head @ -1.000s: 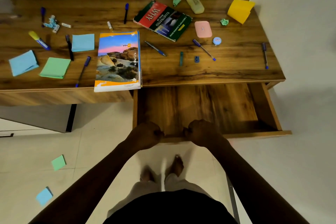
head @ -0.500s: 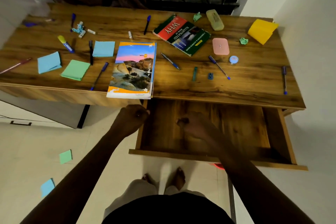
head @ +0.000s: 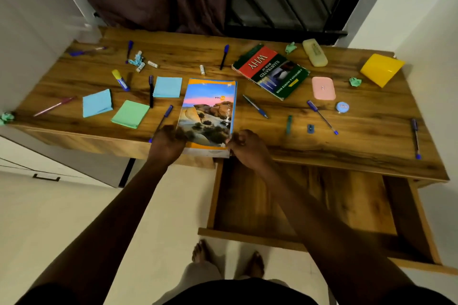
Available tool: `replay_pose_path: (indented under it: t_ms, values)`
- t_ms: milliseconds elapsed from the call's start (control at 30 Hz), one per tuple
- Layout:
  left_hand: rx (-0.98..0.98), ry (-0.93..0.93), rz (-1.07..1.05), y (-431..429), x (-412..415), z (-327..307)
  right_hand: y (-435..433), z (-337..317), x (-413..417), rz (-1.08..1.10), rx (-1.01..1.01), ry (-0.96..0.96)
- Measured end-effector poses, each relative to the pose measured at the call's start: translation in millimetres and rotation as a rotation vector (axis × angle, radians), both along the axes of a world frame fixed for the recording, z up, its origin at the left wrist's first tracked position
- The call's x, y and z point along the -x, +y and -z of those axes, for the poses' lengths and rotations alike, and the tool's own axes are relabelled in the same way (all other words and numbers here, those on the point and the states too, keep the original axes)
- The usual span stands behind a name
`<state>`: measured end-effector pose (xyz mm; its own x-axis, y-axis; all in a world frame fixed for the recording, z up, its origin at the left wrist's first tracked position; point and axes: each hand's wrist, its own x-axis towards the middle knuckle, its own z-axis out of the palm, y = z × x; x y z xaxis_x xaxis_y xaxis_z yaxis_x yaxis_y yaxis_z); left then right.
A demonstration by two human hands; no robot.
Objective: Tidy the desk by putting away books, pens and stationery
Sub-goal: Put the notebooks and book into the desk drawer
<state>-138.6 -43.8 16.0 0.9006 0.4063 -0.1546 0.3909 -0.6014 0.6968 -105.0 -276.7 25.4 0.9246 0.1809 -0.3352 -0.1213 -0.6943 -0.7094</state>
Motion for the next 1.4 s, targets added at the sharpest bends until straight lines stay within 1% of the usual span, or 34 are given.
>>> replay_pose_path:
  t_ms: [100, 167, 333, 500, 567, 700, 767, 867, 933, 1000, 1100, 1167, 1267, 1400]
  values:
    - [0.134, 0.089, -0.027, 13, -12, 9, 17, 7, -6, 0.067, -0.050, 0.066]
    - [0.229, 0.101, -0.084, 23, -21, 12, 26, 10, -10, 0.116, -0.099, 0.114]
    - [0.382, 0.123, -0.163, 42, -37, 8, 38, 11, -15, 0.150, -0.092, 0.120]
    - [0.501, 0.186, -0.140, 42, -53, 5, 38, 13, -21, 0.233, -0.158, 0.159]
    - [0.521, 0.166, -0.116, 38, -61, -2, 38, 16, -26, 0.272, -0.185, 0.169]
    - [0.619, 0.130, -0.091, 35, -69, -5, 36, 16, -29, 0.294, -0.217, 0.185]
    - [0.612, 0.082, -0.085, 28, -66, -4, 33, 15, -30, 0.278, -0.206, 0.181]
    - [0.544, -0.046, -0.096, 15, -55, -17, 33, 10, -30, 0.222, -0.182, 0.173]
    - [0.562, -0.100, -0.084, 13, -46, -22, 33, 5, -29, 0.224, -0.204, 0.161]
    - [0.628, -0.134, -0.055, 15, -28, -29, 29, -1, -24, 0.254, -0.287, 0.166]
    - [0.733, -0.142, -0.004, 15, 5, -46, 22, -13, -14, 0.328, -0.616, 0.312]
    - [0.774, -0.126, 0.058, 13, 25, -56, 14, -16, -5, 0.372, -0.792, 0.403]
    - [0.842, -0.081, 0.080, 4, 56, -65, -8, -9, 19, 0.403, -0.902, 0.473]
    - [0.927, 0.054, 0.152, -9, 93, -55, -46, -2, 64, 0.466, -0.925, 0.504]
